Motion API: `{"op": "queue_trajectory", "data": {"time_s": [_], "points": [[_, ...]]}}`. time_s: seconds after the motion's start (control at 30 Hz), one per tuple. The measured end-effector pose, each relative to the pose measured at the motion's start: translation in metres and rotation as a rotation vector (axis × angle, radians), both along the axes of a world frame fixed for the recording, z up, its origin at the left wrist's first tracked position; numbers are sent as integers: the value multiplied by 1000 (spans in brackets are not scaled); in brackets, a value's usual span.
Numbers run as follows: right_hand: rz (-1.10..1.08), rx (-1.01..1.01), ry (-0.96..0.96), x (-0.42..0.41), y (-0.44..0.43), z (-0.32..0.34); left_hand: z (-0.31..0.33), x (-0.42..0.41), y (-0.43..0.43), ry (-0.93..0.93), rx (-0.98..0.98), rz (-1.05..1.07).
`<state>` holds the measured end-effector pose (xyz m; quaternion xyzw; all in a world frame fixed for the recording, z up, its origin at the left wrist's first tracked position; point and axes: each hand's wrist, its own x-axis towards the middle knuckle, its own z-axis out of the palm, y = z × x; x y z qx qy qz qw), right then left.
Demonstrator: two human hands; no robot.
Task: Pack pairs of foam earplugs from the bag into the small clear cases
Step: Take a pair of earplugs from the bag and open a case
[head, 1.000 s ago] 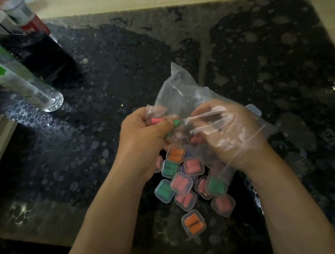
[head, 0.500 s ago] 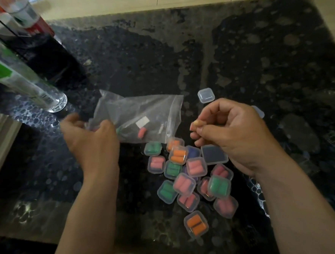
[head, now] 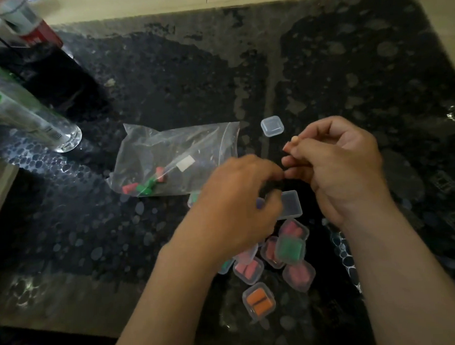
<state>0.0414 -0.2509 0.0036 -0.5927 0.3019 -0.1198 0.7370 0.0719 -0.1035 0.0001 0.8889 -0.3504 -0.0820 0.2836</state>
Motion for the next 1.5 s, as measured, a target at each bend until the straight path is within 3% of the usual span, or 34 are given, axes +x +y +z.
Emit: {"op": "queue_trajectory", "data": {"time_s": [0.2,0.43,0.53,0.73,0.9,1.1,1.27,1.5], "points": [[-92,9,-8,-1,-8,1,-6,-9,-22,45,475,-145],[-89,40,-9,-2,-12,1,-6,-10,-28,42,509,-128],[-90,53,-11,-3,-14,2,-8,-11,-29,11,420,-98],[-44,32,-11,-2,-13,-1,-3,3,-9,33,14,163],[47,187,83,0,-7,0,1,6,1,-14,-272,313],[271,393,197,-3,-4,3,5,6,6,-16,-340,282],[414,208,149,-3,2,1,2,8,9,-16,-350,276],[393,103,105,-3,3,-4,0,9,8,-32,-350,237]]}}
